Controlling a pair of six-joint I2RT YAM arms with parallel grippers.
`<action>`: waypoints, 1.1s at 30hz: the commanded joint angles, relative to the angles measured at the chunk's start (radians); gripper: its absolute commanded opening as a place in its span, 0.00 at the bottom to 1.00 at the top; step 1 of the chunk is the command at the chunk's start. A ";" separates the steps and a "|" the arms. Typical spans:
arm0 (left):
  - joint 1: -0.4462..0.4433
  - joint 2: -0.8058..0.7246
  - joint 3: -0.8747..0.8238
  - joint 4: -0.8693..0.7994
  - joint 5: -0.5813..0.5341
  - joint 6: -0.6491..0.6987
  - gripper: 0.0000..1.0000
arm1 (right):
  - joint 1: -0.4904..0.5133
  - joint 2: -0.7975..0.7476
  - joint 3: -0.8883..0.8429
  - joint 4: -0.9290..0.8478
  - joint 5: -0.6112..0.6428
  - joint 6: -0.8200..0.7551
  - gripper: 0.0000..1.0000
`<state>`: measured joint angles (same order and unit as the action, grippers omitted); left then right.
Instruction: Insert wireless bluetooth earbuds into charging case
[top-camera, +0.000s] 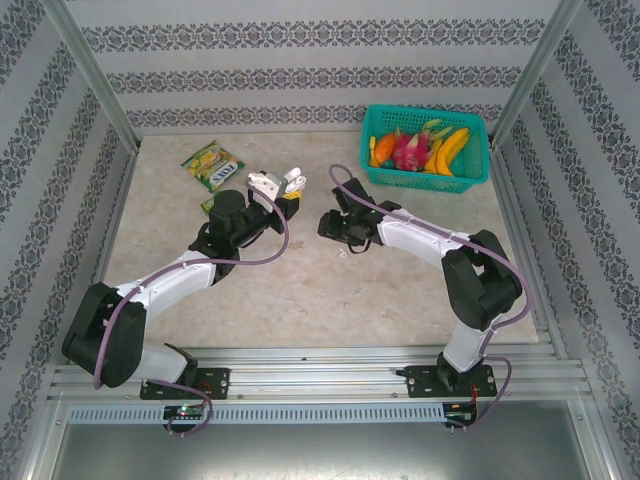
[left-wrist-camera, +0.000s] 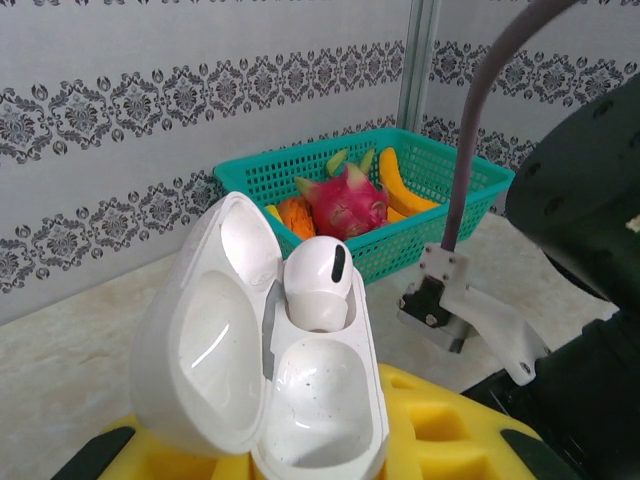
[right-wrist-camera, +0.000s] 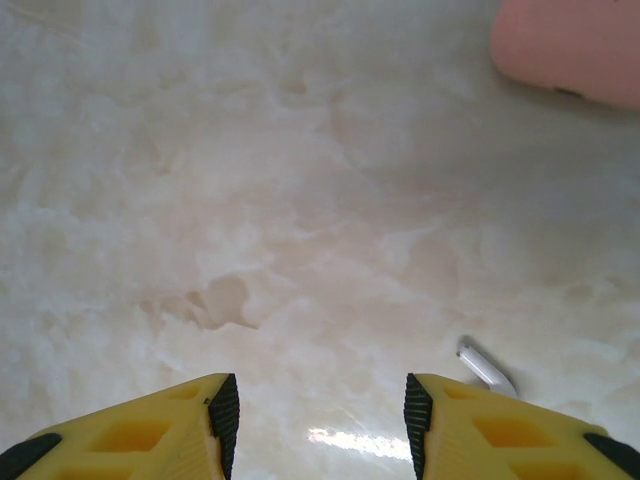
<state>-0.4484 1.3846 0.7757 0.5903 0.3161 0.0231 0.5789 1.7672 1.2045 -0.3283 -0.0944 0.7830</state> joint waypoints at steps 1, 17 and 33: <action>0.017 -0.032 -0.014 0.031 -0.002 0.015 0.00 | -0.028 0.026 -0.002 -0.023 0.013 -0.039 0.50; 0.023 -0.043 -0.008 0.017 -0.002 0.015 0.00 | -0.058 0.127 -0.053 -0.012 -0.010 -0.034 0.52; 0.036 -0.071 -0.024 0.019 -0.004 0.015 0.00 | 0.121 0.075 -0.076 -0.013 -0.060 0.040 0.52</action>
<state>-0.4294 1.3479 0.7609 0.5900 0.3122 0.0231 0.6586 1.8832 1.1503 -0.3138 -0.1036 0.7918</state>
